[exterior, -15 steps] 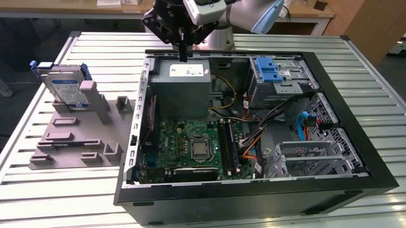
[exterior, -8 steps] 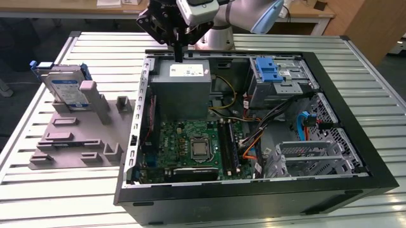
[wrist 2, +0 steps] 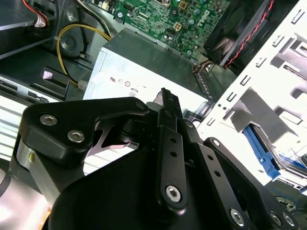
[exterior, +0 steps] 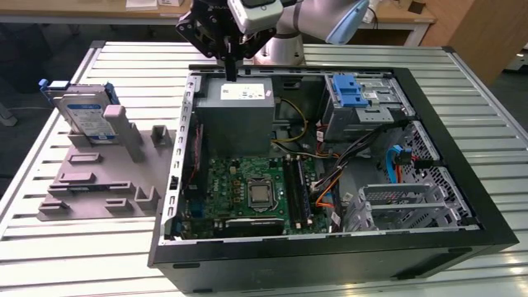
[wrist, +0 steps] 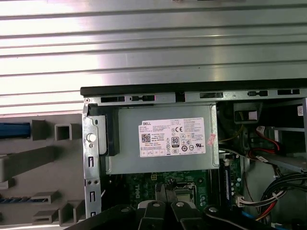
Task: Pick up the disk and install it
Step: 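Reach for the disk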
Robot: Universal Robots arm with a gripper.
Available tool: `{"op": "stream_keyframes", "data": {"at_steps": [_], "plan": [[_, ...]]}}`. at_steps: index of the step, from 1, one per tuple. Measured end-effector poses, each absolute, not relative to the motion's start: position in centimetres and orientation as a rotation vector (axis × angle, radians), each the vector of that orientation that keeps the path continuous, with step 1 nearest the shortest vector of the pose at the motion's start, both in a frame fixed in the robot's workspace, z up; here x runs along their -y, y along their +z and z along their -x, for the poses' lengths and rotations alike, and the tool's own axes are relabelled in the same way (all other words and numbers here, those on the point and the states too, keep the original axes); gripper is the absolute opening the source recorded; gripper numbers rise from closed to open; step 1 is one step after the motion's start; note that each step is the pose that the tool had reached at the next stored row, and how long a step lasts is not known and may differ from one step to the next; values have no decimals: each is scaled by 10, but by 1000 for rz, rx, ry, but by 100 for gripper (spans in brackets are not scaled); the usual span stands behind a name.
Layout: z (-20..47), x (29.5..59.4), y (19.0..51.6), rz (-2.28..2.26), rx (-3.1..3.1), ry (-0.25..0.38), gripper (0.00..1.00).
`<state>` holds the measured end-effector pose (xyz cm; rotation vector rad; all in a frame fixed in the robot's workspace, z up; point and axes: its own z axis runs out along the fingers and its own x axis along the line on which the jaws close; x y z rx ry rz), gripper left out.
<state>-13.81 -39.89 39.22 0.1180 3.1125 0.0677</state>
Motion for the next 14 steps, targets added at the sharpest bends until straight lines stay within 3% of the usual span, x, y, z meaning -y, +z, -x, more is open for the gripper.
{"op": "stream_keyframes", "data": {"at_steps": [14], "plan": [[141,399,392,-118,-3113,68,11]]}}
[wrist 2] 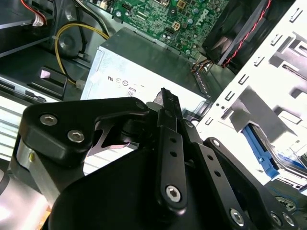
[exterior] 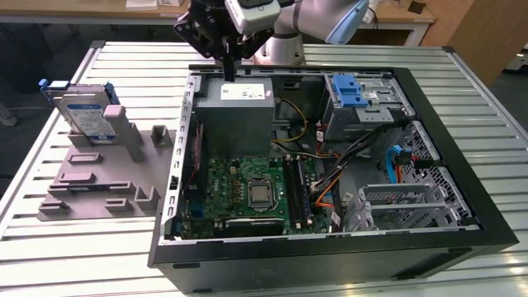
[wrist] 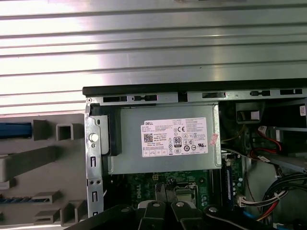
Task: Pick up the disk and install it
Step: 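Reach for the disk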
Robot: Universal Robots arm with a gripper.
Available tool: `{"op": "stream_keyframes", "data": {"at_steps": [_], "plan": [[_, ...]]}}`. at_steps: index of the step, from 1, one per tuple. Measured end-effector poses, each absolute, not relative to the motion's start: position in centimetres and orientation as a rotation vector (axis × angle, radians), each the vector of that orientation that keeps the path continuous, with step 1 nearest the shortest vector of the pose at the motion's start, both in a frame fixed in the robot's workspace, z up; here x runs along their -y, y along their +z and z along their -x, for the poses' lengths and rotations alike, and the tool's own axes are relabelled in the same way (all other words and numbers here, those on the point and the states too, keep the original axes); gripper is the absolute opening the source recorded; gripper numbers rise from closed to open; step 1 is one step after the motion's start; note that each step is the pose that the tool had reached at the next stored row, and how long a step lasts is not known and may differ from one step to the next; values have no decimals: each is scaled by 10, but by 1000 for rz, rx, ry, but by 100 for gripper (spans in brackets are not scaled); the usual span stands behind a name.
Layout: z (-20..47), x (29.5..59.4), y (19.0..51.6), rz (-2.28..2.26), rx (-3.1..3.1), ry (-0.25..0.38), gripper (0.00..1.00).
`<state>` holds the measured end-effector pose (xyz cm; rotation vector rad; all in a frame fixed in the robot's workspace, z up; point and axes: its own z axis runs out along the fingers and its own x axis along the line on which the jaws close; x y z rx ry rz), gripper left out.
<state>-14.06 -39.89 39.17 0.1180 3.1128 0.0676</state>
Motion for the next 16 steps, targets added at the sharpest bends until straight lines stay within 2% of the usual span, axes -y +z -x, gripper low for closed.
{"op": "stream_keyframes", "data": {"at_steps": [16], "plan": [[147,399,390,-118,-3114,68,11]]}}
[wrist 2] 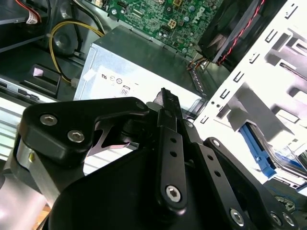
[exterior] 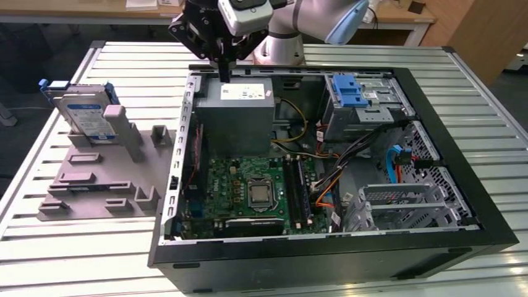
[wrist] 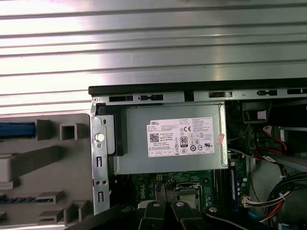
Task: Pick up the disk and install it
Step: 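Reach for the disk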
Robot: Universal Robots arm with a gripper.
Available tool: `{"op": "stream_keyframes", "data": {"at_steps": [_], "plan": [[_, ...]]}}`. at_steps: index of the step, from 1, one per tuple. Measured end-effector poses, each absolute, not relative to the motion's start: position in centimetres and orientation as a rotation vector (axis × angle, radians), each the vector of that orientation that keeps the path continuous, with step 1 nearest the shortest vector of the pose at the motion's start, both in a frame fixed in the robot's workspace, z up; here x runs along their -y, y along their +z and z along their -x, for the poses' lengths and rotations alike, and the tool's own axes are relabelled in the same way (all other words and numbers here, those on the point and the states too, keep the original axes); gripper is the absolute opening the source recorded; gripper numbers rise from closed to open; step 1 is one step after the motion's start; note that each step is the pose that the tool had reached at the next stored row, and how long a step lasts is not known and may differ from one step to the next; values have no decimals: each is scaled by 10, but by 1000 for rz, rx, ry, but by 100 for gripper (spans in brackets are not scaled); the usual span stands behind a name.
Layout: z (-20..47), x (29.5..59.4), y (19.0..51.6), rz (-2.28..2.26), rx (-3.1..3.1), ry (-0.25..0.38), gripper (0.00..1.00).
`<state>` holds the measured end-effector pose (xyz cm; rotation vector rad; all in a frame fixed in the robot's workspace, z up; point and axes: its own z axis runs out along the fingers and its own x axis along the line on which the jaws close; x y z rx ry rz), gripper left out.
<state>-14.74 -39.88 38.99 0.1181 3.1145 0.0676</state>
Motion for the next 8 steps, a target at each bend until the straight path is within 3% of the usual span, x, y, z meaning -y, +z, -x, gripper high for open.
{"op": "stream_keyframes", "data": {"at_steps": [8], "plan": [[149,399,390,-118,-3115,67,11]]}}
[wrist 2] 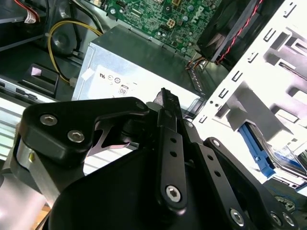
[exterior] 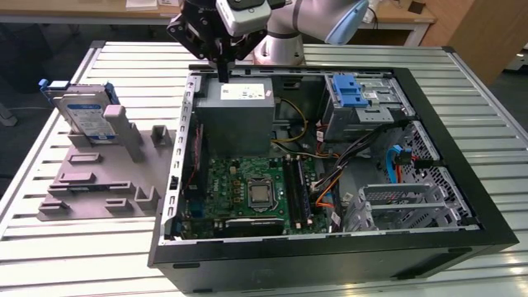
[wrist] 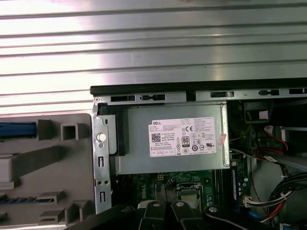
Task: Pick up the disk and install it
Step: 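Reach for the disk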
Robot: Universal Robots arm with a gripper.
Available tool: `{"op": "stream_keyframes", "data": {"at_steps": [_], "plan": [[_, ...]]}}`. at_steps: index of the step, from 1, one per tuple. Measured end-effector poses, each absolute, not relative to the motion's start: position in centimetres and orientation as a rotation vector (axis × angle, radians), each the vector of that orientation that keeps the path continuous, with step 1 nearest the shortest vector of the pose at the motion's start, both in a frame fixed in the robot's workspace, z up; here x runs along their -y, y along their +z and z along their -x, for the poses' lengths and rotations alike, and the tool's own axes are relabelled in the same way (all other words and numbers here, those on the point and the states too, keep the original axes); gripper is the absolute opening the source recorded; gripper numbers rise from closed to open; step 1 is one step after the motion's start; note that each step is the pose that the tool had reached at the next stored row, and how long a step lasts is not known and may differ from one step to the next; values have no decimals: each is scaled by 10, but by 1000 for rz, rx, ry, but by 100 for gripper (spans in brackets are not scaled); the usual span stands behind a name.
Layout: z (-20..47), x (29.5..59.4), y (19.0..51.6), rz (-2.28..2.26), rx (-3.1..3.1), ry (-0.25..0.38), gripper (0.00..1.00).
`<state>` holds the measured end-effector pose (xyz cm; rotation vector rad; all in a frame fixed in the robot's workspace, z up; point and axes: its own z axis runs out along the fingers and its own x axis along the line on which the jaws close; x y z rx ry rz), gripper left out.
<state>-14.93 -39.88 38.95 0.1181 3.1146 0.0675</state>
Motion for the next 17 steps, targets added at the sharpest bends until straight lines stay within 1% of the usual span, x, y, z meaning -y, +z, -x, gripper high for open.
{"op": "stream_keyframes", "data": {"at_steps": [17], "plan": [[162,399,387,-118,-3115,67,11]]}}
